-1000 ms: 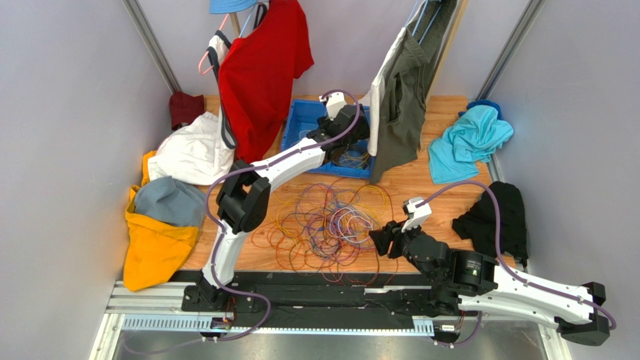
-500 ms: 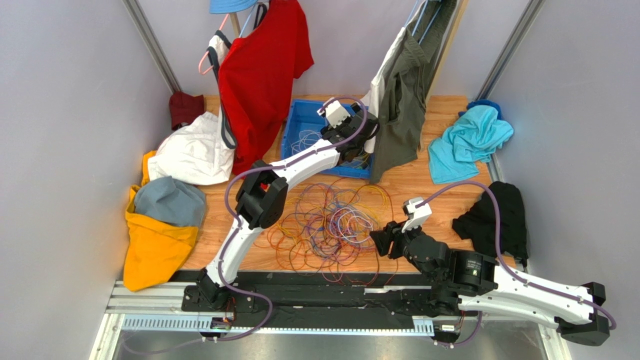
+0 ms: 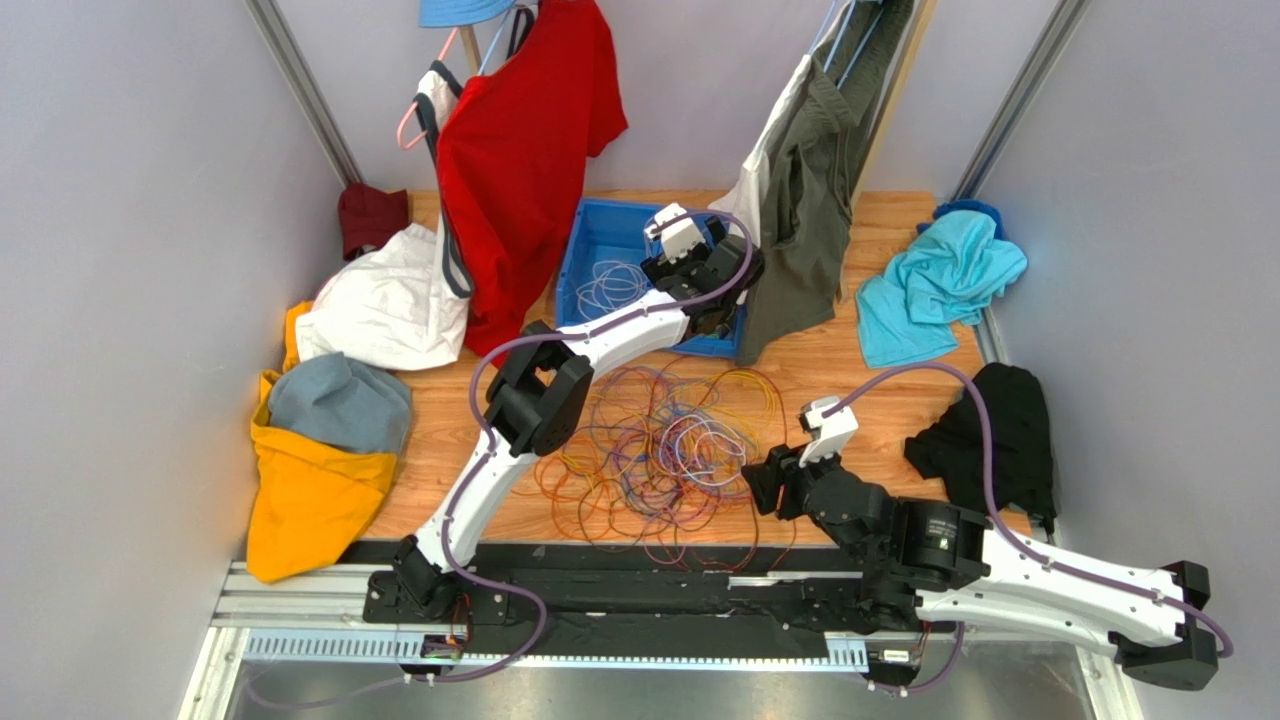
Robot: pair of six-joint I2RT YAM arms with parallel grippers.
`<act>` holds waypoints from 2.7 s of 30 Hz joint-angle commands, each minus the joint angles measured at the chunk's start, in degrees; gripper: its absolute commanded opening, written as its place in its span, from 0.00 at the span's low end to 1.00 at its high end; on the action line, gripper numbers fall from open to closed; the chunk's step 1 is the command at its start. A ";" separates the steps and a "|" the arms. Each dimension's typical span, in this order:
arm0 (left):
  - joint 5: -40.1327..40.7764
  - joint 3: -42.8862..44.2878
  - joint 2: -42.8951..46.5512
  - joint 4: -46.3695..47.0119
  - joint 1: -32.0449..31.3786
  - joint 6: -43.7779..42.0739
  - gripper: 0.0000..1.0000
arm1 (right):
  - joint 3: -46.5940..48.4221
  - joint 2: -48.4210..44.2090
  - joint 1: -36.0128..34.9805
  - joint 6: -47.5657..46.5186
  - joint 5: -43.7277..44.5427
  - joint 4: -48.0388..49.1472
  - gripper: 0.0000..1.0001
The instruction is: Untangle the cables
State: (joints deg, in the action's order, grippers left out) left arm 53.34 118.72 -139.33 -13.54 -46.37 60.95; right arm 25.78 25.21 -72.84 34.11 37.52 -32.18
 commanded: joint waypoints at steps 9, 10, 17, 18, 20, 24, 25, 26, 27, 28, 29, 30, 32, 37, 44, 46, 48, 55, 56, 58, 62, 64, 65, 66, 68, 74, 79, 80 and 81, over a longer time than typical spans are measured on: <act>-0.34 4.77 -3.85 3.17 3.04 -2.76 0.82 | 0.41 2.12 -0.11 -1.68 1.77 3.27 0.50; -0.43 4.68 -3.76 3.34 3.04 -3.11 0.75 | 0.32 2.21 -0.11 -1.76 1.68 3.27 0.50; -0.87 -1.38 -0.33 9.59 3.04 -4.79 0.36 | -0.38 3.18 -0.11 -2.20 1.68 4.58 0.50; -0.87 -1.56 0.19 9.59 3.04 -5.22 0.32 | -0.38 3.00 -0.11 -2.20 1.68 4.76 0.50; -1.05 -2.52 0.90 9.50 3.04 -5.14 0.30 | -0.47 2.83 -0.11 -2.20 1.59 4.68 0.50; -1.57 -5.24 3.96 9.59 3.13 -4.26 0.28 | -0.73 2.21 -0.11 -2.12 1.24 5.11 0.50; -1.92 -5.77 4.67 9.67 3.13 -4.17 0.28 | -0.91 2.12 -0.11 -2.03 1.07 5.20 0.50; -2.10 -6.65 5.20 9.76 3.13 -4.26 0.28 | -0.99 2.04 -0.11 -2.03 0.98 5.38 0.50; -2.80 -6.92 6.25 9.76 3.21 -4.52 0.24 | -0.91 1.86 -0.11 -1.94 0.98 5.38 0.50; -3.41 -7.09 6.87 9.67 3.22 -4.78 0.20 | -0.99 1.77 -0.11 -1.85 0.80 5.46 0.50; -4.12 -7.62 7.40 9.76 3.48 -4.96 0.19 | -1.00 1.51 -0.11 -1.85 0.72 5.47 0.50; -6.39 -7.88 8.53 10.11 3.65 -5.66 0.19 | -1.00 1.42 -0.11 -1.85 0.63 5.47 0.50; -8.25 -8.76 10.29 10.46 4.27 -6.10 0.18 | -0.91 1.07 -0.11 -1.85 0.54 5.47 0.50; -10.89 -9.29 13.46 9.68 4.97 -7.24 0.10 | -0.99 0.37 -0.20 -1.85 0.63 5.73 0.50; -13.87 -7.10 15.84 7.30 5.67 -9.53 0.04 | -1.08 0.01 -0.11 -1.94 0.45 6.25 0.50; -14.75 -6.05 15.49 6.34 5.76 -10.06 0.02 | -1.08 -0.07 -0.11 -1.85 0.54 6.26 0.50; -16.86 -3.42 14.00 5.72 5.76 -11.37 0.01 | -1.08 -0.16 -0.11 -1.85 0.54 6.17 0.50; -25.11 9.05 6.10 -0.07 5.85 -13.13 0.00 | -1.26 -0.60 -0.11 -1.50 0.71 5.73 0.50; -27.91 10.47 4.00 -0.87 5.76 -13.57 0.00 | -1.26 -0.60 -0.11 -1.50 0.71 5.73 0.50; -29.26 12.41 2.75 -3.06 5.85 -13.58 0.11 | -1.26 -0.51 -0.11 -1.50 0.80 5.82 0.50; -24.53 9.09 5.63 -3.69 5.94 -14.18 0.58 | -0.99 -0.34 -0.11 -1.50 0.71 5.82 0.50; -22.15 6.89 7.39 -4.12 6.38 -15.06 0.72 | -1.17 -0.43 -0.11 -1.41 0.63 6.16 0.50; -20.14 6.01 9.14 -4.13 6.47 -15.42 0.74 | -1.34 -0.43 -0.11 -1.41 0.63 6.43 0.50; -19.25 5.04 10.21 -4.13 6.90 -15.59 0.75 | -1.35 -0.34 -0.11 -1.33 0.45 6.69 0.50; -17.14 1.79 12.92 -3.86 7.43 -15.42 0.77 | -1.43 -0.08 -0.11 -1.41 0.10 7.40 0.50; -16.25 -3.93 16.46 -0.78 8.31 -16.04 0.73 | -1.17 0.54 -0.11 -1.06 -0.34 7.75 0.50; -18.27 -2.88 14.44 -2.10 8.23 -12.36 0.64 | -1.26 0.80 -0.11 -0.62 -0.34 7.66 0.50; -18.88 -2.96 13.91 -2.37 8.22 -11.47 0.63 | -1.26 0.89 -0.11 -0.62 -0.25 7.58 0.50; -19.41 -3.23 13.82 -2.45 8.22 -10.60 0.62 | -1.17 0.80 -0.11 -0.45 -0.25 7.49 0.50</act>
State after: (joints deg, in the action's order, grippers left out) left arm 35.14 114.67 -127.00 -16.27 -37.63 47.13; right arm 24.67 25.85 -72.84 32.82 36.99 -27.05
